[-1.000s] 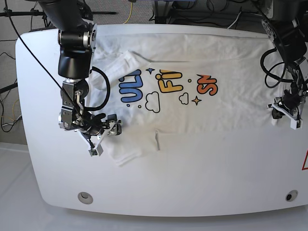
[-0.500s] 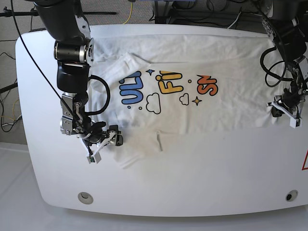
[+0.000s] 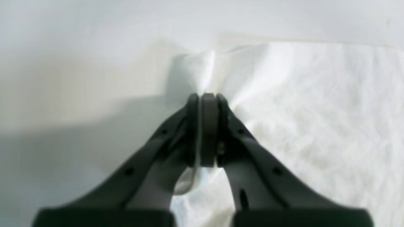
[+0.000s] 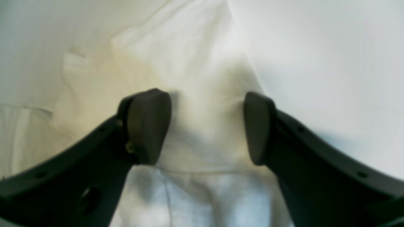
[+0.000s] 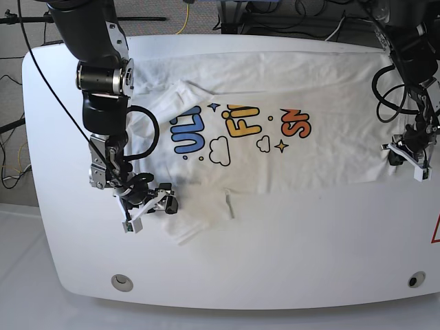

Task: Fold the T-shirt properly
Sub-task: 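Lower the open right gripper onto the shirt near the sleeve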

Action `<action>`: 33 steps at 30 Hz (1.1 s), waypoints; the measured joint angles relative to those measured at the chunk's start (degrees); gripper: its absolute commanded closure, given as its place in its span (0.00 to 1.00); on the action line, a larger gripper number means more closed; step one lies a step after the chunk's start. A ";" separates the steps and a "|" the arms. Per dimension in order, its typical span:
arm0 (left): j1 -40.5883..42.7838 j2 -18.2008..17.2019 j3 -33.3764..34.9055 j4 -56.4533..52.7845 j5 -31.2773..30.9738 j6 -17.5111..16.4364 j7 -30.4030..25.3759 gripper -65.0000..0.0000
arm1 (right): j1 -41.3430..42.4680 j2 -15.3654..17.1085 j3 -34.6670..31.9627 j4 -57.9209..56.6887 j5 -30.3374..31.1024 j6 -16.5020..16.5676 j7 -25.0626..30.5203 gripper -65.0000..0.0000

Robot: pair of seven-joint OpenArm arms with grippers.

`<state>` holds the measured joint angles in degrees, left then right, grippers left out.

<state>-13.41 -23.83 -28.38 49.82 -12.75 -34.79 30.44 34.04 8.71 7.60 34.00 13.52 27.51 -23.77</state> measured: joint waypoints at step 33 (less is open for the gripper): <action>0.02 -0.17 -0.02 -0.37 -0.13 -0.42 -0.07 0.99 | 0.79 -0.31 -0.22 -3.76 1.07 0.66 4.28 0.88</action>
<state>-13.39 -24.01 -28.40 49.45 -12.88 -35.20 30.37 34.83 8.40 7.38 30.24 14.59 28.16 -19.49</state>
